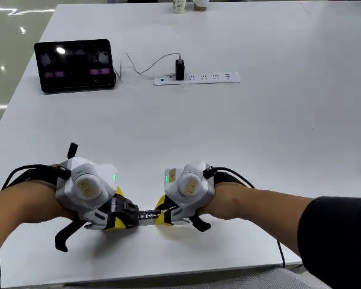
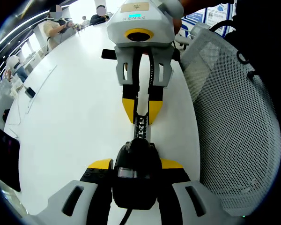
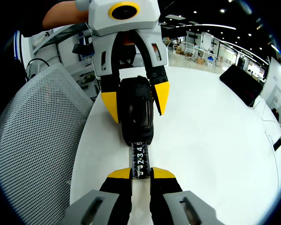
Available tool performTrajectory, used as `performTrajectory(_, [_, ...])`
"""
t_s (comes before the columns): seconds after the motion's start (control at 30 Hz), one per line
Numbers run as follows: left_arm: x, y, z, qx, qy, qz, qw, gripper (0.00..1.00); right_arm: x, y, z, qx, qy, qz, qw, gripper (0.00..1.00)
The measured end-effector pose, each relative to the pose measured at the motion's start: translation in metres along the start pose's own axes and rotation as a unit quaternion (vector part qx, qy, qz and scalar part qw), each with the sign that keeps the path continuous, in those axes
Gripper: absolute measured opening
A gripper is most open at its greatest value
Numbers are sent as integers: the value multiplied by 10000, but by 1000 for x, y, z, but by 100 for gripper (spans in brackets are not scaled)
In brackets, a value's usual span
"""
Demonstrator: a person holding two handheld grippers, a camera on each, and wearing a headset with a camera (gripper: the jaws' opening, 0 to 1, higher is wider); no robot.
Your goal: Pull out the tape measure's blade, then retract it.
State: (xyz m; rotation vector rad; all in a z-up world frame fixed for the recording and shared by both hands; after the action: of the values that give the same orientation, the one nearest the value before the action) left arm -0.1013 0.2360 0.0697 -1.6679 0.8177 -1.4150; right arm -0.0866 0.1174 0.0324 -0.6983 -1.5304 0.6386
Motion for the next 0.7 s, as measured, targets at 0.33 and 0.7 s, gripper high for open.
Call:
performTrajectory(0.33, [0, 0, 0, 10, -6, -9, 10000, 31, -5, -5, 0, -14, 61, -7, 10000, 10])
performTrajectory(0.7, [0, 0, 0, 31, -26, -22, 10000, 31, -10, -9, -1, -25, 90, -49, 9999, 10])
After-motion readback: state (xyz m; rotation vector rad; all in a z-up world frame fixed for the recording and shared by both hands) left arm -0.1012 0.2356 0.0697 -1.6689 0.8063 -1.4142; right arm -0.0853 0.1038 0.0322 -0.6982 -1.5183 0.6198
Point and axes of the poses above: the centre of the closed fingertips' face, and the gripper's own axes: y roughly forward along the fingers, z roughly to its left, x roughly out of its top, the point moved 6 cm from there along -y, roughly backward along the fingers, and after that the axes turned 9 degrees about -x, right-handed, at the moved point
